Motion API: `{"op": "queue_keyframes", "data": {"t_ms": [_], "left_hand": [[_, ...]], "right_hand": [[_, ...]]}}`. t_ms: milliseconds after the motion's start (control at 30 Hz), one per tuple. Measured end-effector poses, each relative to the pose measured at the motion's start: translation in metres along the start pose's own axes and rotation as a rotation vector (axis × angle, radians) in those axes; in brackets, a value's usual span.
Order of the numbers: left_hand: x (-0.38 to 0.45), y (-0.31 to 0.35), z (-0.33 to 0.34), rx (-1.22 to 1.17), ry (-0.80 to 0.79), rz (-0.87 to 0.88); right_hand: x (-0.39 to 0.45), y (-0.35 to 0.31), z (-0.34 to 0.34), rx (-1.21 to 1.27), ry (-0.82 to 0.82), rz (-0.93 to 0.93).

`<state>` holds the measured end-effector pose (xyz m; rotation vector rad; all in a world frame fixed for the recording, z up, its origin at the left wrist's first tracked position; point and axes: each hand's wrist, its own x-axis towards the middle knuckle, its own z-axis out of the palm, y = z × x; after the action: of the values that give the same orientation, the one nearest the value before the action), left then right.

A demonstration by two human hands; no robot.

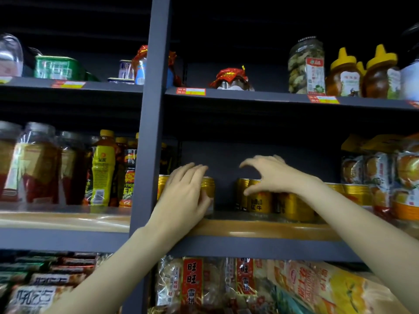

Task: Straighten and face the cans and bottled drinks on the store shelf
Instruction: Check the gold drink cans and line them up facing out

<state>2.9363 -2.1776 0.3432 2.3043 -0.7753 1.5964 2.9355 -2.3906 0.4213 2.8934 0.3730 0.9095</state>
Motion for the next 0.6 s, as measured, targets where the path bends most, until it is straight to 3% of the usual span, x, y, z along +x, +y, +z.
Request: {"op": "queue_keyframes", "data": {"t_ms": [100,200,400,600], "left_hand": [[-0.012,0.001,0.001,0.012,0.006,-0.095],[-0.012,0.002,0.003,-0.011,0.006,-0.119],[-0.01,0.001,0.0,0.035,-0.078,-0.154],[-0.009,0.003,-0.004,0.011,-0.119,-0.118]], "right_hand": [[0.006,-0.026,0.004,0.365,-0.048,-0.161],[0.013,-0.052,0.02,0.496,-0.128,-0.216],[0.009,-0.06,0.042,0.769,0.002,-0.119],[-0.006,-0.042,0.025,0.729,-0.014,0.031]]}}
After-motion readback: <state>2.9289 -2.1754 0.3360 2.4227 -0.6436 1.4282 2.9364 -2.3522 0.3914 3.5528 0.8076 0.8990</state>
